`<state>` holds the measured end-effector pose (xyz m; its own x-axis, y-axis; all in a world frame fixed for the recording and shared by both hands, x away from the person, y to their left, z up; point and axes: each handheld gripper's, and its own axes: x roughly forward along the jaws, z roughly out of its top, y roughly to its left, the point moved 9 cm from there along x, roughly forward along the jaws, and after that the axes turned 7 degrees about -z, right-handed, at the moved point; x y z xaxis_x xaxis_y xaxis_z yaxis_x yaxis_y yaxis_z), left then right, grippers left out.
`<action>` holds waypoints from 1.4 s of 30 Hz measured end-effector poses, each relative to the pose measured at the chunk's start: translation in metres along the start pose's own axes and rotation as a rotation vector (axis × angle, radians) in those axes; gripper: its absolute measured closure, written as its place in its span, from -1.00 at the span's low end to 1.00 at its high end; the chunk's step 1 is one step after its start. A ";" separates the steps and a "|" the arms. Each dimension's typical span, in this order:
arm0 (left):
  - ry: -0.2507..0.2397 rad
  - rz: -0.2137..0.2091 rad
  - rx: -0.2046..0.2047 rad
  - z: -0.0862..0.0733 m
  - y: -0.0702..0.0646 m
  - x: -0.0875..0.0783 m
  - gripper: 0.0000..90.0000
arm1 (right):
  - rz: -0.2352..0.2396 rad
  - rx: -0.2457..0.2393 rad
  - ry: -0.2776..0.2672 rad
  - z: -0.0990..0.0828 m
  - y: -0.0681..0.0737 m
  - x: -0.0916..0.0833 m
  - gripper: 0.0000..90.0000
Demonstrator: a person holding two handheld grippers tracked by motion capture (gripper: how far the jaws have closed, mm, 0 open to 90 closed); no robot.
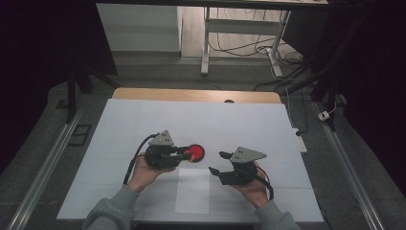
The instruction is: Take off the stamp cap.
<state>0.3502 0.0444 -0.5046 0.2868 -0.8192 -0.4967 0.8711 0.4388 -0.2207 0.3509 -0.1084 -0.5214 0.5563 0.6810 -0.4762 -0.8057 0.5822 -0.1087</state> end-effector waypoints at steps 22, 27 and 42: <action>0.021 -0.005 0.002 -0.002 0.000 0.007 0.61 | 0.041 -0.045 0.023 0.001 0.017 0.016 -0.30; 0.023 -0.009 0.004 -0.003 -0.001 0.009 0.61 | 0.047 -0.046 0.023 0.003 0.021 0.022 -0.30; 0.031 -0.017 0.009 -0.003 -0.003 0.012 0.61 | 0.050 -0.056 0.018 0.008 0.030 0.036 -0.25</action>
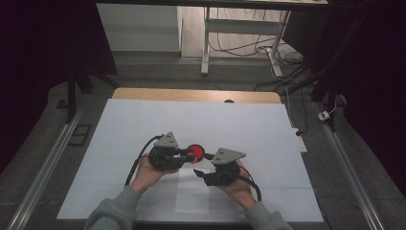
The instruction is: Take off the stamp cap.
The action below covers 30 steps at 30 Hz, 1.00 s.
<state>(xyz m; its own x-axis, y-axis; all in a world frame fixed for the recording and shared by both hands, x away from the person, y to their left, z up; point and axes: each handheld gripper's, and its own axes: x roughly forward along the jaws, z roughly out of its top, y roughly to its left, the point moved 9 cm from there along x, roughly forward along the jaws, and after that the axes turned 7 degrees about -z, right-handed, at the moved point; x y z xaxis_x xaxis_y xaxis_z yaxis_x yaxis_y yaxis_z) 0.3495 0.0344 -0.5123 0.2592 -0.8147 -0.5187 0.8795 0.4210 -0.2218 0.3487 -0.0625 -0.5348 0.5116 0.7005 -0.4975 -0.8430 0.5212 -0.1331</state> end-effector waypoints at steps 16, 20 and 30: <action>-0.003 -0.012 -0.002 0.001 -0.003 0.002 0.61 | -0.023 0.003 0.014 0.002 0.004 0.011 -0.13; -0.003 -0.013 -0.002 0.001 -0.003 0.002 0.61 | -0.021 0.003 0.015 0.003 0.006 0.013 -0.10; 0.003 -0.013 0.001 0.000 -0.003 0.003 0.61 | -0.020 0.018 0.024 0.003 0.007 0.017 0.07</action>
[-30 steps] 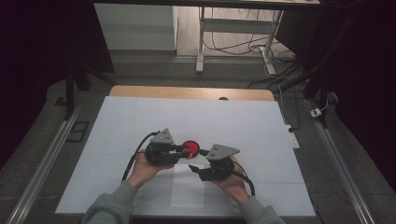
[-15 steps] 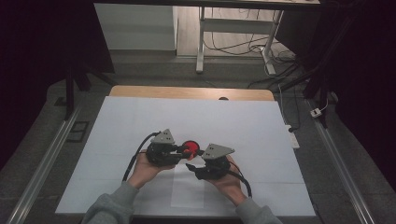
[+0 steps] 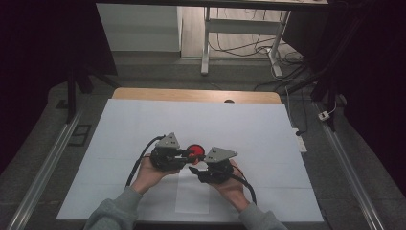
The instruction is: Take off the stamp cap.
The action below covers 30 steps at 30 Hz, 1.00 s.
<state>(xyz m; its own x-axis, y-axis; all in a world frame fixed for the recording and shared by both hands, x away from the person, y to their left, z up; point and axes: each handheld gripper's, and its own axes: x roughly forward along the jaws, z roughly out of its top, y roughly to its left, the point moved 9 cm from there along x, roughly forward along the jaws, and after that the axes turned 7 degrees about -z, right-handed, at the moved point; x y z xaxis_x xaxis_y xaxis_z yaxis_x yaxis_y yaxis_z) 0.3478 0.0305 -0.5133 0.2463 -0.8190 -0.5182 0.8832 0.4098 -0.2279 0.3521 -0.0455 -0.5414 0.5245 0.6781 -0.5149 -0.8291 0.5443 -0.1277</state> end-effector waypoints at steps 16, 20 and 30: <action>0.004 -0.001 -0.003 -0.002 0.001 0.001 0.61 | 0.002 -0.001 -0.002 0.001 -0.001 0.000 0.38; 0.004 -0.001 -0.004 -0.002 0.002 0.001 0.61 | 0.003 0.000 -0.001 0.001 -0.001 0.000 0.39; -0.001 0.001 -0.001 -0.001 0.001 0.001 0.61 | -0.007 -0.012 -0.007 0.002 -0.001 -0.001 0.42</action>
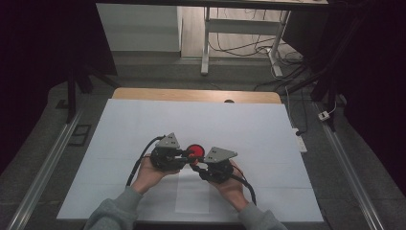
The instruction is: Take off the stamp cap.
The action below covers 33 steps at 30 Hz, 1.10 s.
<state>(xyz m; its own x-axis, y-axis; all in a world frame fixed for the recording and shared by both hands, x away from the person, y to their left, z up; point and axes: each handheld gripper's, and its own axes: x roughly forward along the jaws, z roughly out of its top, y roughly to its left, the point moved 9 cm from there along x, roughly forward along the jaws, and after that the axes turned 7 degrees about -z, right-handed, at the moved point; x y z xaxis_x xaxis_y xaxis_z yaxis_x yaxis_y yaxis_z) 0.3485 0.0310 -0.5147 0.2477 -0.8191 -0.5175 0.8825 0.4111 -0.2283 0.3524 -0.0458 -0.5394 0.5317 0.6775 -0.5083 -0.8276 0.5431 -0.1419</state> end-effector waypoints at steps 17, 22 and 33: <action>-0.001 -0.001 0.000 0.000 0.000 -0.001 0.61 | -0.011 -0.002 -0.014 0.000 0.001 -0.001 0.43; -0.005 -0.002 0.000 0.001 0.000 -0.001 0.61 | -0.013 -0.006 -0.012 0.000 0.001 -0.001 0.43; -0.005 0.000 -0.001 0.000 0.000 -0.001 0.62 | -0.018 -0.007 -0.018 0.000 0.000 -0.001 0.43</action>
<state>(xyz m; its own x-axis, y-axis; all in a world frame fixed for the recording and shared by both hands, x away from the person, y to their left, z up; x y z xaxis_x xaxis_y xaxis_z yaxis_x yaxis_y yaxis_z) 0.3483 0.0317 -0.5136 0.2494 -0.8214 -0.5130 0.8823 0.4111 -0.2292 0.3515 -0.0464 -0.5392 0.5494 0.6765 -0.4903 -0.8192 0.5518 -0.1566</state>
